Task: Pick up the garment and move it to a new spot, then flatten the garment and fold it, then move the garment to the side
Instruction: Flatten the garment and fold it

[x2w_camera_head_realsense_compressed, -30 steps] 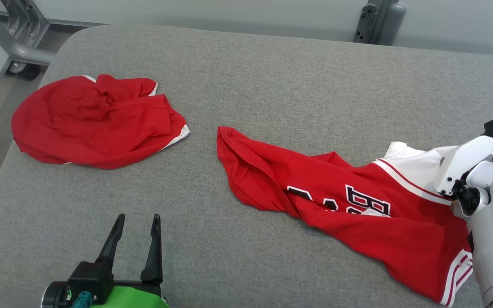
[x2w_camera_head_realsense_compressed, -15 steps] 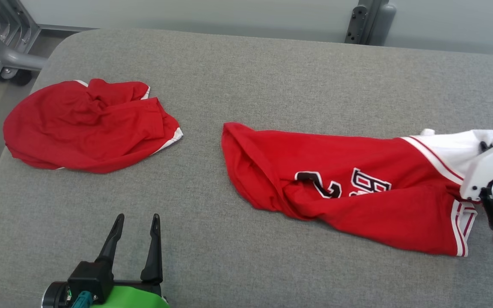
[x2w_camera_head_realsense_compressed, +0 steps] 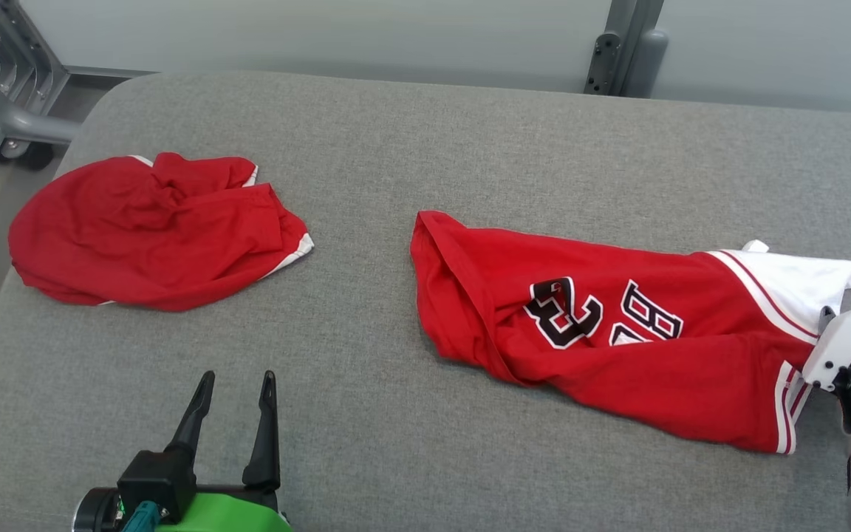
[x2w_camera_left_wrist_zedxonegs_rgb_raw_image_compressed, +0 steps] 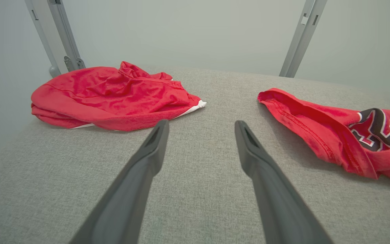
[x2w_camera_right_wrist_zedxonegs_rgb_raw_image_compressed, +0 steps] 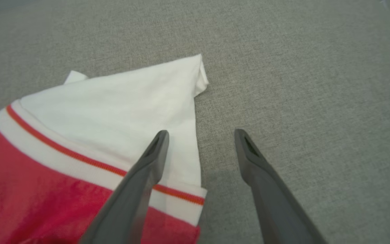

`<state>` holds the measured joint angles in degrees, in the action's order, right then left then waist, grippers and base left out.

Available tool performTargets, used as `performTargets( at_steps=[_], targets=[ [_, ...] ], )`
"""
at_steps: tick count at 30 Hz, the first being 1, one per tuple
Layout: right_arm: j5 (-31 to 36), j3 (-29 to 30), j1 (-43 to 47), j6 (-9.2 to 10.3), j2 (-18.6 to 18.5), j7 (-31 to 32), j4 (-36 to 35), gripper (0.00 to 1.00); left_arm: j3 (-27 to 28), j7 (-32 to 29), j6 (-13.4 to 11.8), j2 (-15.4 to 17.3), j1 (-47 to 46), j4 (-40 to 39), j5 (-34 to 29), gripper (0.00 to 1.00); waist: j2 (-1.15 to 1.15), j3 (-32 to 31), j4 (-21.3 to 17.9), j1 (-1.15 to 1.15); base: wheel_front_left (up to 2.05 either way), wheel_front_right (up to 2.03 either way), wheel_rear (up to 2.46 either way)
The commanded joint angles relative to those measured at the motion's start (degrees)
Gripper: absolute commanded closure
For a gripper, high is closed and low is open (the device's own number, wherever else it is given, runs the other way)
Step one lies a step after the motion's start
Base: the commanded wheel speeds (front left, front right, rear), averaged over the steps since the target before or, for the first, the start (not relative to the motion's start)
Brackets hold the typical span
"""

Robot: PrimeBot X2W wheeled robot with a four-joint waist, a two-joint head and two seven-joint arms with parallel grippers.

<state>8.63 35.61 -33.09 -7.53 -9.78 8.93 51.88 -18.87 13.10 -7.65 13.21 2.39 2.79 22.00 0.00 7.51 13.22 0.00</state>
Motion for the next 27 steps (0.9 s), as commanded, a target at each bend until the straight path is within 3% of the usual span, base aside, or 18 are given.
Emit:
performTargets(
  at_steps=[1,5,9,16,17,22,27],
  targets=[
    [0.70,0.43,1.58,0.07,0.98,0.30,-0.30,0.00,-0.07,0.02,-0.45,0.06,0.59,0.33,0.49,0.00,0.00,-1.87,-0.33,0.00,0.00,0.00,0.00],
    [-1.16,-0.83,3.76,0.07,2.99,-1.32,-2.51,0.00,-0.02,-0.05,-0.51,-0.03,1.76,0.85,1.14,0.00,0.00,-4.66,-0.91,0.00,0.00,0.00,0.00],
    [-5.63,-6.44,8.12,0.07,4.84,-5.05,-6.75,0.00,0.35,0.13,-0.88,-0.10,3.08,1.39,1.84,0.00,0.00,-7.58,-2.15,0.00,0.00,0.00,0.00],
    [-14.22,-17.72,20.40,0.08,5.94,-10.48,-22.55,0.00,1.11,1.01,-1.15,-0.62,3.64,3.12,2.31,0.00,0.00,-10.69,-4.58,0.00,0.00,0.00,0.00],
    [-15.00,-20.53,24.07,0.07,6.00,-12.28,-27.82,0.00,1.41,1.17,-1.17,-0.73,3.73,3.77,2.45,0.00,0.00,-11.38,-5.18,0.00,0.00,0.00,0.00],
    [-15.85,-26.22,32.83,0.07,5.90,-16.67,-39.37,0.00,2.14,1.68,-1.17,-0.98,4.33,5.02,2.55,0.00,0.00,-12.72,-6.36,0.00,0.00,0.00,0.00],
    [-16.21,-29.83,40.10,0.08,5.59,-19.62,-45.50,0.00,3.28,2.05,-0.67,-1.19,5.15,6.05,2.13,0.00,0.00,-13.72,-6.88,0.00,0.00,0.00,0.00]
  ],
)
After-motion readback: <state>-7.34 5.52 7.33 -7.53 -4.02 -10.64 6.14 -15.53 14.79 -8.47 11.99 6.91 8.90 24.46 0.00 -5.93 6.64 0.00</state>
